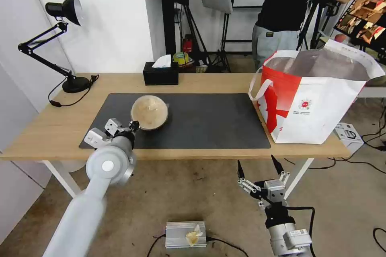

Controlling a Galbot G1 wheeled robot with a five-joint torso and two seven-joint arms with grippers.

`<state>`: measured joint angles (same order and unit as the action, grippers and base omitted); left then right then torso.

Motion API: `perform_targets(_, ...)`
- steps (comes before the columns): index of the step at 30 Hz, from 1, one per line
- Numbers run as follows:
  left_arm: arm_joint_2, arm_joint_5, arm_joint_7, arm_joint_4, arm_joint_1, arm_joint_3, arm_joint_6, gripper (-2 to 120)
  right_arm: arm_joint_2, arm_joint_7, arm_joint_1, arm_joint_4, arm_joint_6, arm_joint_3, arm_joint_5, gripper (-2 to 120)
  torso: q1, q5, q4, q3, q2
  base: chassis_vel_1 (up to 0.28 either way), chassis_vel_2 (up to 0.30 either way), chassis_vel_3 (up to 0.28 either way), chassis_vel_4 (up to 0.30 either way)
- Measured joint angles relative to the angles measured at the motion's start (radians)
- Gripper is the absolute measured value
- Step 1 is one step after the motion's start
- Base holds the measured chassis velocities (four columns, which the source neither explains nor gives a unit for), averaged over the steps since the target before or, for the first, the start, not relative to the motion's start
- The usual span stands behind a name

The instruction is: Pick up the trash from the table and place it into the takeout bag.

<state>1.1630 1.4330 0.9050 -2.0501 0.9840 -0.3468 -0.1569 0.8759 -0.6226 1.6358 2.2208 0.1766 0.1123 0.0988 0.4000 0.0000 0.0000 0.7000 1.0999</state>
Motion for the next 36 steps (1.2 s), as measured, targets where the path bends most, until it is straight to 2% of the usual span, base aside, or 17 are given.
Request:
perform_targets(10, -0.036, 0.019, -0.016, -0.09, 0.001, -0.022, 0.017, 0, 0.0, 0.0, 0.0, 0.0, 0.0, 0.0, 0.0, 100, 0.0, 0.0001, 0.0, 0.0, 0.0, 0.0, 0.0, 0.0, 0.0)
perform_targets(17, -0.057, 0.024, -0.02, -0.109, -0.008, -0.012, 0.022, 0, 0.0, 0.0, 0.0, 0.0, 0.0, 0.0, 0.0, 100, 0.0, 0.0, 0.0002, 0.0, 0.0, 0.0, 0.0, 0.0, 0.0)
perform_targets(21, -0.07, 0.023, -0.021, -0.099, -0.061, 0.029, 0.03, 0, 0.0, 0.0, 0.0, 0.0, 0.0, 0.0, 0.0, 100, 0.0, -0.0002, 0.0001, 0.0, 0.0, 0.0, 0.0, 0.0, 0.0)
perform_targets(24, -0.092, 0.048, -0.02, -0.066, -0.177, 0.084, 0.042, 0, 0.0, 0.0, 0.0, 0.0, 0.0, 0.0, 0.0, 100, 0.0, 0.0001, 0.0, 0.0, 0.0, 0.0, 0.0, 0.0, 0.0)
perform_targets(28, -0.103, 0.064, -0.018, -0.038, -0.268, 0.142, 0.049, 0, 0.0, 0.0, 0.0, 0.0, 0.0, 0.0, 0.0, 100, 0.0, 0.0002, -0.0001, 0.0, 0.0, 0.0, 0.0, 0.0, 0.0)
perform_targets(29, -0.103, 0.064, -0.018, -0.038, -0.268, 0.142, 0.049, 0, 0.0, 0.0, 0.0, 0.0, 0.0, 0.0, 0.0, 100, 0.0, 0.0002, -0.0001, 0.0, 0.0, 0.0, 0.0, 0.0, 0.0)
perform_targets(33, -0.084, 0.065, -0.002, 0.002, -0.359, 0.247, 0.052, 0, 0.0, 0.0, 0.0, 0.0, 0.0, 0.0, 0.0, 100, 0.0, 0.0, 0.0, 0.0, 0.0, 0.0, 0.0, 0.0, 0.0)
perform_targets(36, -0.065, 0.057, -0.002, 0.021, -0.383, 0.275, 0.052, 0, 0.0, 0.0, 0.0, 0.0, 0.0, 0.0, 0.0, 100, 0.0, 0.0, 0.0001, 0.0, 0.0, 0.0, 0.0, 0.0, 0.0)
